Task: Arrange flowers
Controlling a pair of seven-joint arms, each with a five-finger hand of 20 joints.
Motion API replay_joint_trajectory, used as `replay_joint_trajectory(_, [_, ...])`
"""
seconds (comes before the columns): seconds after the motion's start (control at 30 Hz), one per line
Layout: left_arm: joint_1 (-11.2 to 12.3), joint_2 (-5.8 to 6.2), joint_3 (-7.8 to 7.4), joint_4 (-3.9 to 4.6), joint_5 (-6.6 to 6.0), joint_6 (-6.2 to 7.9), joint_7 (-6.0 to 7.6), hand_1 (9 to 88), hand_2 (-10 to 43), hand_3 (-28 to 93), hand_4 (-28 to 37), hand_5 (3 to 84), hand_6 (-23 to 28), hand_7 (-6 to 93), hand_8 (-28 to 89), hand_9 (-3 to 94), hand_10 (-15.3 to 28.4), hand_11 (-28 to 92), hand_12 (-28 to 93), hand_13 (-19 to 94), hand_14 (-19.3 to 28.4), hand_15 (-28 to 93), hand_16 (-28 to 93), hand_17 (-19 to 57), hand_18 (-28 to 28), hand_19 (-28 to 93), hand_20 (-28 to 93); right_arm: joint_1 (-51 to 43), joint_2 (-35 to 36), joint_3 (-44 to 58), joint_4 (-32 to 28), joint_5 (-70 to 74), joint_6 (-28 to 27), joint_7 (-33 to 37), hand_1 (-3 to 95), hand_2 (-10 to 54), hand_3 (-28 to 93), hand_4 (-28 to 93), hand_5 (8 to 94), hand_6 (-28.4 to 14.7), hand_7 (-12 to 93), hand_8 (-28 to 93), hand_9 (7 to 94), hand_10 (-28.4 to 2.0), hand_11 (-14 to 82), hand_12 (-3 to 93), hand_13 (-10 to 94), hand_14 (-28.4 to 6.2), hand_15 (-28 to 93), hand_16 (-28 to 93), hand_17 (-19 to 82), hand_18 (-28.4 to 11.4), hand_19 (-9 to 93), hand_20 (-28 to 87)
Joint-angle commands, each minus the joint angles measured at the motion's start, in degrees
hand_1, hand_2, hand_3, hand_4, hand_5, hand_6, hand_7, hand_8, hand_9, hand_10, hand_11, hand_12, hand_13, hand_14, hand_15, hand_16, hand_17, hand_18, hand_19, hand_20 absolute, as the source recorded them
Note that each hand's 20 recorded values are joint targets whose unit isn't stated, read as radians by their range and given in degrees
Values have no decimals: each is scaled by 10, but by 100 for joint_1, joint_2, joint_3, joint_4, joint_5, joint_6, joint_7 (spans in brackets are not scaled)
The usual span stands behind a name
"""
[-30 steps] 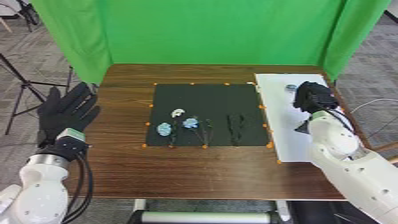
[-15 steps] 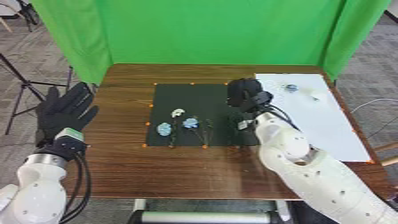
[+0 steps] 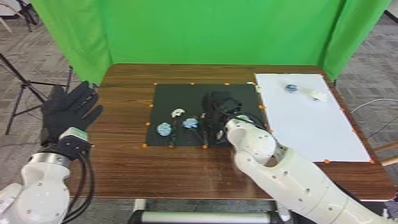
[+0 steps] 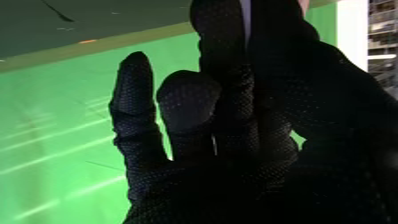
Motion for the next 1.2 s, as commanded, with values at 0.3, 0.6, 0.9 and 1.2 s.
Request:
replay_joint_trajectory(0.3, [192, -88, -162, -96, -188, 226, 29, 247, 126, 696, -283, 369, 81, 138, -102, 236, 129, 179, 72, 114, 128, 303, -97, -73, 121, 271, 84, -177, 51, 322, -324, 191, -723, 88, 590, -95, 662, -283, 679, 20, 396, -41, 806, -74, 121, 432, 656, -79, 677, 452, 253, -212, 713, 427])
replay_joint_trajectory(0.6, [331, -120, -418, -141, -249, 420, 117, 247, 126, 697, -283, 373, 83, 144, -104, 244, 137, 184, 73, 113, 135, 318, -104, -72, 121, 276, 83, -319, 60, 515, -433, 502, -804, 365, 574, -95, 665, -283, 664, 13, 370, -46, 774, -80, 96, 378, 647, -77, 644, 439, 242, -214, 698, 419])
replay_joint_trajectory(0.9, [372, -110, -477, -145, -285, 376, 129, 246, 127, 698, -283, 371, 83, 145, -104, 232, 135, 182, 74, 92, 127, 309, -105, -72, 118, 273, 83, -300, 87, 573, -483, 625, -739, 380, 498, -95, 748, -283, 646, 9, 312, -53, 696, -110, 216, 245, 634, -95, 662, 400, 234, -218, 697, 412])
replay_joint_trajectory(1.2, [429, -129, -565, -142, -347, 338, 90, 246, 129, 694, -283, 368, 82, 145, -104, 241, 140, 187, 76, 112, 137, 325, -106, -73, 119, 276, 82, -354, 89, 698, -562, 708, -778, 349, 481, -95, 750, -283, 635, 6, 303, -67, 673, -121, 223, 193, 630, -101, 684, 340, 231, -216, 688, 400])
